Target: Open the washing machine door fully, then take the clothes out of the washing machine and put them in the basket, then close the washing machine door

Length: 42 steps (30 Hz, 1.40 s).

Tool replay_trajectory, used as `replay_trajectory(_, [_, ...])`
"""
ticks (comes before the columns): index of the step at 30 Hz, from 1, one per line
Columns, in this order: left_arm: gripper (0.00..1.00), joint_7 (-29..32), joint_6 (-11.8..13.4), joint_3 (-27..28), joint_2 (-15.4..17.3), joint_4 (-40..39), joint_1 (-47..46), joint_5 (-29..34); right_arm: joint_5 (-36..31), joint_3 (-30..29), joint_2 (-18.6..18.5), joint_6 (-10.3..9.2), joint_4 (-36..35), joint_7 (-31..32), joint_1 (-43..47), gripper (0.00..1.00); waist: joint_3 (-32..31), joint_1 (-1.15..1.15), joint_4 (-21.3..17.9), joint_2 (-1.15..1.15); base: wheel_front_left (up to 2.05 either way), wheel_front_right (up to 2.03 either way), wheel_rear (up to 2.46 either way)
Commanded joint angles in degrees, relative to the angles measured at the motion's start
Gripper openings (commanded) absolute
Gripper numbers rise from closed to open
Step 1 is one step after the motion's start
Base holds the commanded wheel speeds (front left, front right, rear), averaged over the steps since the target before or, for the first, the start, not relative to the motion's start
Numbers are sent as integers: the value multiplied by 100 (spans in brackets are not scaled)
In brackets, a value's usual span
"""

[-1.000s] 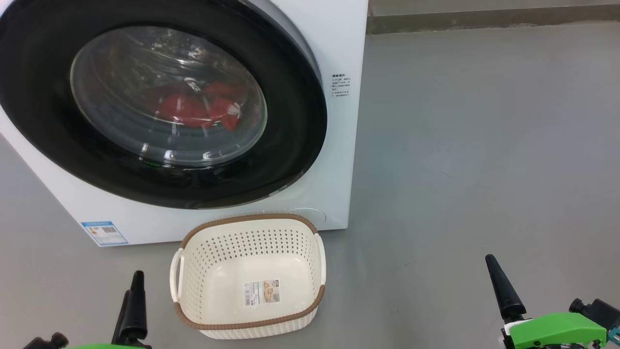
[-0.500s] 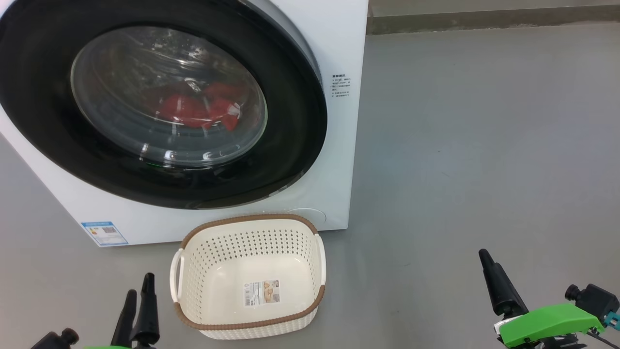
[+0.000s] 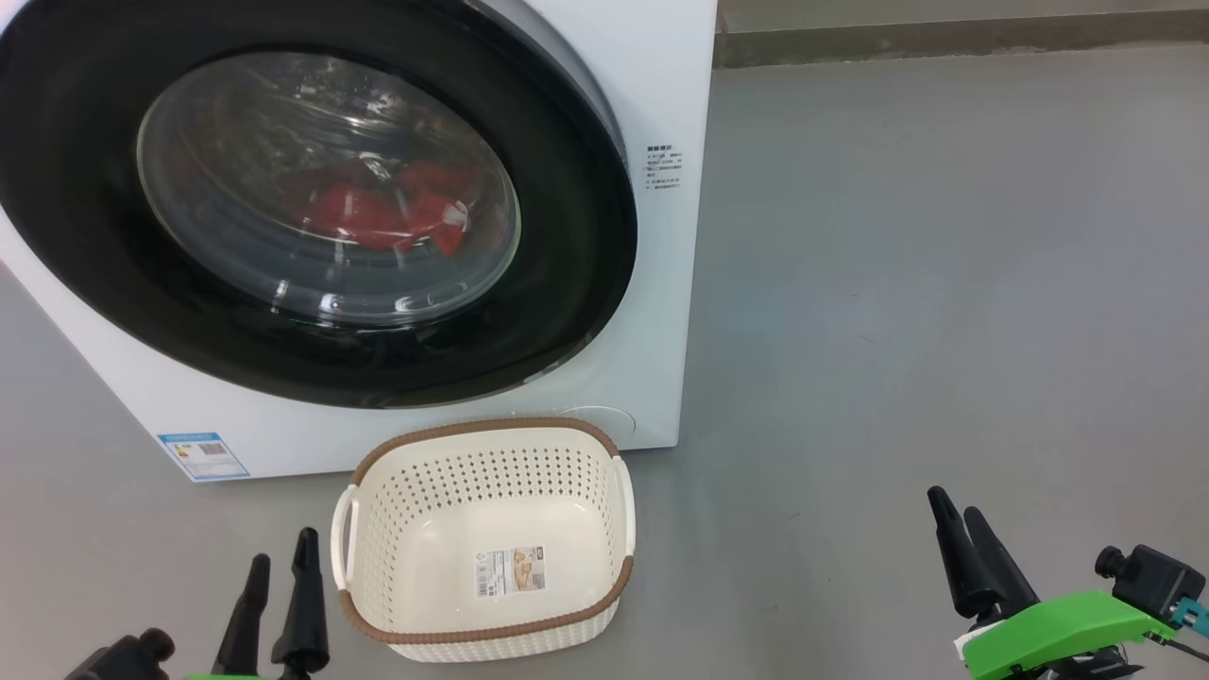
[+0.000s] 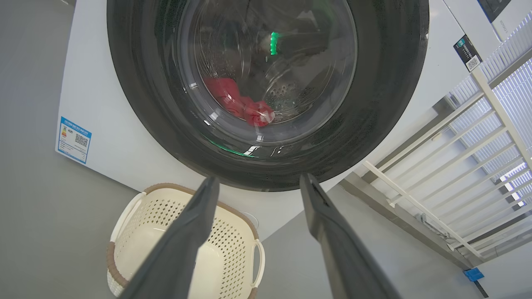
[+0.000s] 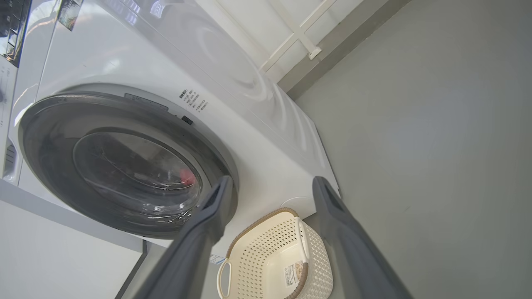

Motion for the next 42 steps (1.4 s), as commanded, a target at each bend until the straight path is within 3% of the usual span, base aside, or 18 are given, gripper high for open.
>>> replay_trajectory(1, [100, -86, 32, 83, 96, -198, -49, 252, -217, 136, -97, 6, -133, -88, -271, 100, -3, 0, -2, 0, 0, 0, 0])
replay_trajectory(42, [100, -775, 148, -103, 147, -495, 95, 2800, -2467, 342, -478, 9, -234, -774, -308, 100, 1, -1, -32, 0, 0, 0, 0])
